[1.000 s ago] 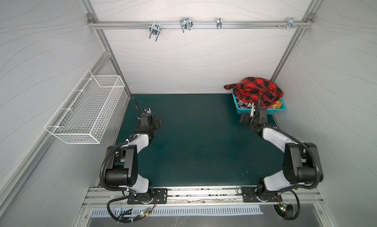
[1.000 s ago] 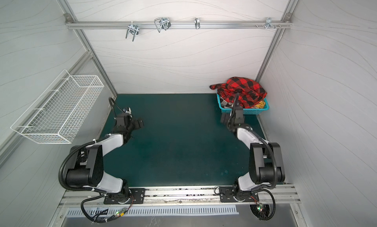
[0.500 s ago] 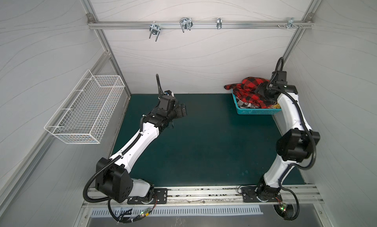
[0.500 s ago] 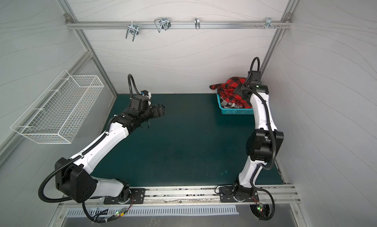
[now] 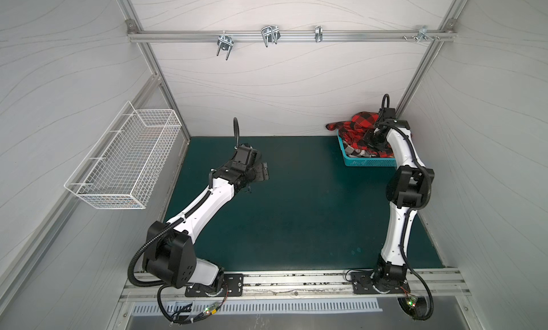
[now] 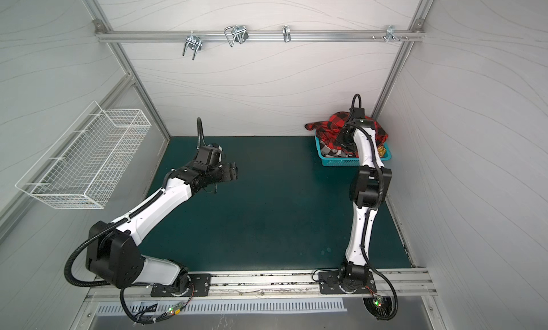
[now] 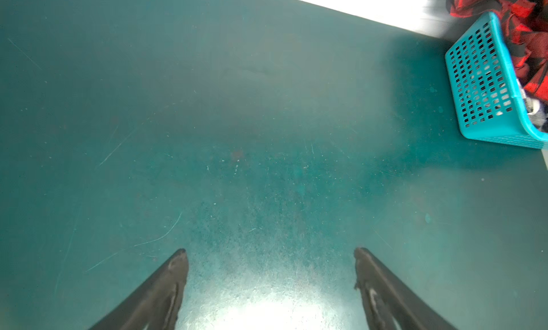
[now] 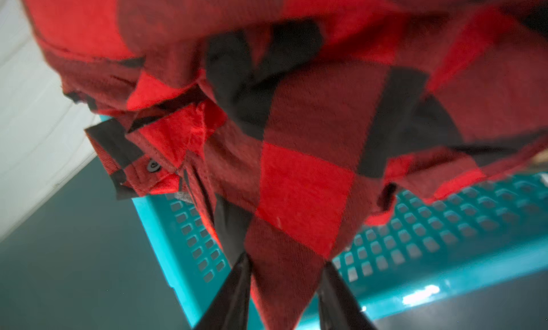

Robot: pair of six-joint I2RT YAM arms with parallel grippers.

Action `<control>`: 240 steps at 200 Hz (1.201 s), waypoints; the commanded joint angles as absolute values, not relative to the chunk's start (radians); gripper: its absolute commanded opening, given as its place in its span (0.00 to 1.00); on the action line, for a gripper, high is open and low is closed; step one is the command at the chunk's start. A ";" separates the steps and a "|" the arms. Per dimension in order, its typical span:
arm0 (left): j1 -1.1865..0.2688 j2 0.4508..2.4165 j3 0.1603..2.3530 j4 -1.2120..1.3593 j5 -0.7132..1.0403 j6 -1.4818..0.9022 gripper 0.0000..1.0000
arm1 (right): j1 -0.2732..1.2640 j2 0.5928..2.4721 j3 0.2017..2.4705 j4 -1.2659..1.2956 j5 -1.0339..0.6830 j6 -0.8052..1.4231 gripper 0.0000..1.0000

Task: Fold and stack the long sleeve shirts
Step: 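Grasp the red-black plaid shirt in the basket with the right gripper, pull out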

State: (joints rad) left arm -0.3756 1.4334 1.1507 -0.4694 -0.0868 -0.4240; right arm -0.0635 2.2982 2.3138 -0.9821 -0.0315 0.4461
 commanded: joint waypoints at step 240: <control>-0.373 1.177 0.809 -0.608 -0.134 -0.822 0.93 | 0.678 1.362 1.065 -0.662 0.007 0.559 0.66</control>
